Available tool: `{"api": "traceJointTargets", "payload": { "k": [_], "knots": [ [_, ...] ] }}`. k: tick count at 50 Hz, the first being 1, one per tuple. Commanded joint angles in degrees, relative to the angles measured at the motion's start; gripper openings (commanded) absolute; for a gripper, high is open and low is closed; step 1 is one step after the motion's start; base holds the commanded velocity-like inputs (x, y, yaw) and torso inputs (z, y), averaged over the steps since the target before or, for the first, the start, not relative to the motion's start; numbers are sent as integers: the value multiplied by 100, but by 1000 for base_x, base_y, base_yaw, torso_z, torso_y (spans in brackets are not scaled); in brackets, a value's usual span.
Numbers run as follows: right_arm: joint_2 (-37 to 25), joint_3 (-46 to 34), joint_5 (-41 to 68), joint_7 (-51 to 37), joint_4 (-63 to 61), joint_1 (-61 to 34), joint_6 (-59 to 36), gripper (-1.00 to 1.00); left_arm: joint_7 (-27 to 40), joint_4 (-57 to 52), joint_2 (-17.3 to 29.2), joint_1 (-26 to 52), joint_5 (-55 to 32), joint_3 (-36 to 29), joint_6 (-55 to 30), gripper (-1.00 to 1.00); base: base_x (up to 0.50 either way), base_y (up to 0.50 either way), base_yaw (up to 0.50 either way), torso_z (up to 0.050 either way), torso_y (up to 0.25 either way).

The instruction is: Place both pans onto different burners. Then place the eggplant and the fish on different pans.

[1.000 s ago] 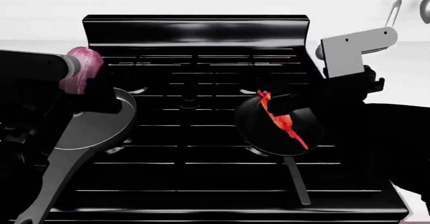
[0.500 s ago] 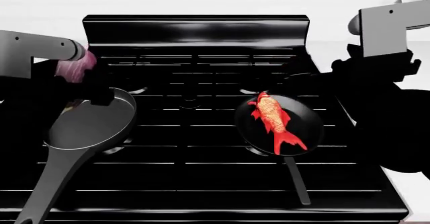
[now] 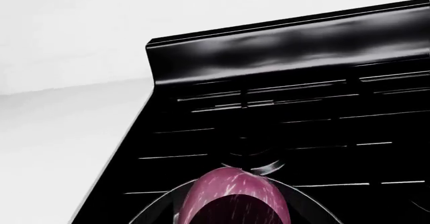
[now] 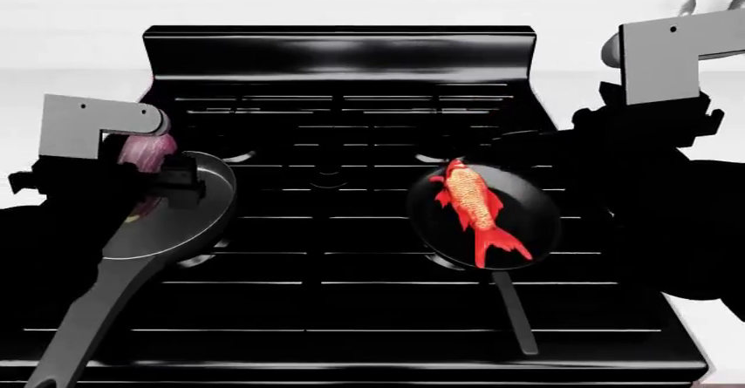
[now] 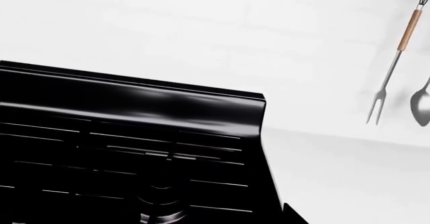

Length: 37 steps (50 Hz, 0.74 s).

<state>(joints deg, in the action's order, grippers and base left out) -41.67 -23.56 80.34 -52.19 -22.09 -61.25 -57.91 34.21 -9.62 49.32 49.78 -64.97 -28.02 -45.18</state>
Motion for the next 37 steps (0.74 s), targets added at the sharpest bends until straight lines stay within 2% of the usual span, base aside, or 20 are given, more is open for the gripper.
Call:
{"api": "traceJointTargets", "payload": {
  "k": [1, 5, 6, 22, 37],
  "knots": [
    [15, -35, -45, 38, 18, 33, 33, 100, -107, 458, -136, -203, 181, -42, 296, -100, 0, 0, 0, 0, 0],
    [20, -46, -52, 42, 23, 28, 36, 100, -104, 468, -134, -239, 163, -25, 317, -100, 0, 0, 0, 0, 3],
    [25, -51, -57, 44, 29, 26, 37, 100, -112, 459, -128, -243, 160, -25, 317, 100, 0, 0, 0, 0, 0],
    [35, -83, -70, 67, 56, 8, 50, 100, -22, 322, -29, -141, 33, 100, 258, 100, 0, 0, 0, 0, 0],
    [15, -63, 12, 4, 15, -61, 31, 100, 432, -824, 495, 366, -667, 697, 23, 100, 0, 0, 0, 0, 0]
  ]
}}
